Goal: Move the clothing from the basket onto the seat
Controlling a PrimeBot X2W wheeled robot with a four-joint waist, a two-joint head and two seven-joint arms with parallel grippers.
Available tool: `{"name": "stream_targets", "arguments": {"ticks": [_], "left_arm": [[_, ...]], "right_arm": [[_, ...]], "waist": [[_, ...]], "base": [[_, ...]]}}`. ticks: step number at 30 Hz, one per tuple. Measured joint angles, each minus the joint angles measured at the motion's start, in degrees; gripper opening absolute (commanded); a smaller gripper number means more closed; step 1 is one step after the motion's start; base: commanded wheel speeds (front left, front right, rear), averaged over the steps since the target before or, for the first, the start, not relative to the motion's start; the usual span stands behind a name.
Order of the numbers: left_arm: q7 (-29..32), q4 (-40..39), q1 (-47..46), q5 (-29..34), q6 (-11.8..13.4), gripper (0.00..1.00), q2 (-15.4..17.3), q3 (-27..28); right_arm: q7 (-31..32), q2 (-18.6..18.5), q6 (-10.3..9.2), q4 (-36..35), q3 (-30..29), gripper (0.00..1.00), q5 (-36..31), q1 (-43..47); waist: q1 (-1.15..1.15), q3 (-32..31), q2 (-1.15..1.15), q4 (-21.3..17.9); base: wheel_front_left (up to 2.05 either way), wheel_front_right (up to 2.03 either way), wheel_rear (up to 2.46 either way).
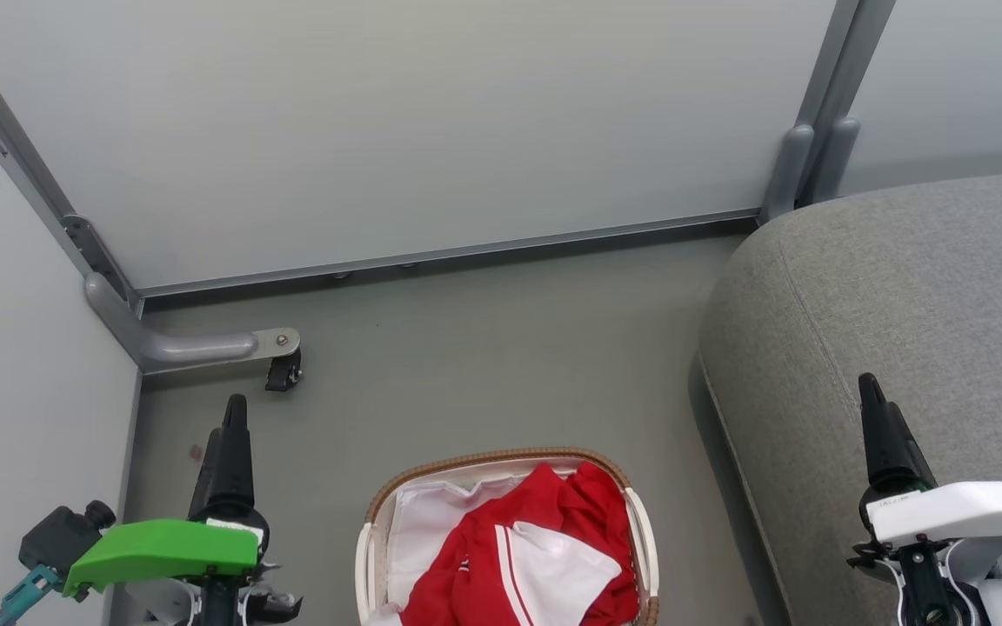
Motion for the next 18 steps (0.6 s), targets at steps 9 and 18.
{"name": "stream_targets", "arguments": {"ticks": [9,18], "left_arm": [[-1.7,0.0,0.0,9.3,0.0,1.00,0.0,-0.6],[-3.3,1.3,0.4,17.4,0.0,1.00,0.1,-2.1]], "right_arm": [[-1.6,-0.1,0.00,0.1,1.4,1.00,-9.4,0.8],[-3.2,-0.1,0.00,1.1,2.2,1.00,-17.7,0.9]], "waist": [[0.00,0.1,0.00,0.1],[0.00,0.1,0.00,0.2]], "base": [[0.00,0.00,0.00],[0.00,0.00,0.00]]}}
